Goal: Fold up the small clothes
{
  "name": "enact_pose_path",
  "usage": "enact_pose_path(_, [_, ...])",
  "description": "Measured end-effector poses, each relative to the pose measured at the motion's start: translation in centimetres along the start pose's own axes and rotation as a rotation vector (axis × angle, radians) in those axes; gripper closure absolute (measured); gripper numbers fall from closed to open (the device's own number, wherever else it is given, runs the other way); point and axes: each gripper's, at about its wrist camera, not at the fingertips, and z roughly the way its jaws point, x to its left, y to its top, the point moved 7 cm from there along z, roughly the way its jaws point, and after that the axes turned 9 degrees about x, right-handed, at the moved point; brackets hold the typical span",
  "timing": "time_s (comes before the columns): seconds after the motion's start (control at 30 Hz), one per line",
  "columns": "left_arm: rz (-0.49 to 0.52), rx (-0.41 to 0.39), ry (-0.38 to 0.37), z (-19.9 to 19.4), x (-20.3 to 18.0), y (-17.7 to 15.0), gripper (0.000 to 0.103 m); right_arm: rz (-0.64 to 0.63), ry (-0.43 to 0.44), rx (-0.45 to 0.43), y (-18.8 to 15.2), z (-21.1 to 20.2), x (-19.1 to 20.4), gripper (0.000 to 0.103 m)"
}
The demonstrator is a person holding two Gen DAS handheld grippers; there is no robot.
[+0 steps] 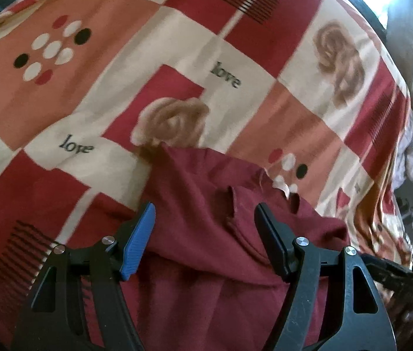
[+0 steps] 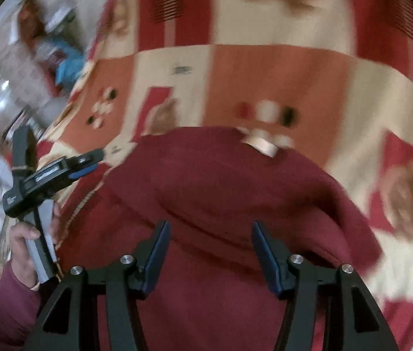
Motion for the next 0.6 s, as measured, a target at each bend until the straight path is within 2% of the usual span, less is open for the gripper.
enact_pose_path(0.07, [0.028, 0.017, -0.004, 0.8, -1.0, -0.2, 0.032, 0.036, -0.063, -0.018, -1.5, -1.8, -2.9, 0.047])
enact_pose_path(0.13, [0.046, 0.064, 0.023, 2.3, -1.9, -0.5, 0.032, 0.075, -0.124, -0.040, -2.5, -2.8, -5.3, 0.047])
enact_pose_path(0.23, [0.069, 0.116, 0.023, 4.7, -3.5, -0.7, 0.032, 0.115, -0.137, -0.050, -3.5, -3.5, -7.8, 0.047])
enact_pose_path(0.3, [0.099, 0.153, 0.058, 6.5, -4.4, -1.0, 0.032, 0.105, -0.140, -0.040, -4.2, -2.9, -8.0, 0.047])
enact_pose_path(0.37, [0.147, 0.214, 0.123, 8.6, -5.1, -1.3, 0.033, 0.087, -0.157, -0.049, -4.1, -2.2, -7.8, 0.048])
enact_pose_path(0.4, [0.164, 0.239, 0.149, 9.4, -5.2, -1.5, 0.037, 0.084, -0.169, -0.056, -4.0, -1.9, -7.9, 0.053])
enact_pose_path(0.43, [0.179, 0.251, 0.155, 9.9, -5.6, -1.5, 0.046, 0.077, -0.172, -0.064, -3.6, -1.4, -7.6, 0.058])
enact_pose_path(0.47, [0.195, 0.260, 0.159, 10.3, -6.1, -1.4, 0.068, 0.064, -0.170, -0.064, -3.4, -1.1, -7.5, 0.067])
enact_pose_path(0.5, [0.202, 0.257, 0.170, 10.2, -6.2, -1.3, 0.079, 0.046, -0.188, -0.061, -3.2, -0.8, -7.3, 0.079])
enact_pose_path(0.53, [0.207, 0.254, 0.158, 10.0, -6.6, -0.9, 0.084, 0.031, -0.215, -0.061, -3.0, -0.6, -7.3, 0.085])
enact_pose_path(0.57, [0.208, 0.256, 0.109, 9.5, -7.3, -0.4, 0.087, 0.023, -0.233, -0.070, -2.7, -0.7, -7.3, 0.092])
enact_pose_path(0.6, [0.206, 0.246, 0.086, 8.7, -7.8, 0.2, 0.087, 0.025, -0.230, -0.087, -2.3, -1.2, -7.3, 0.094])
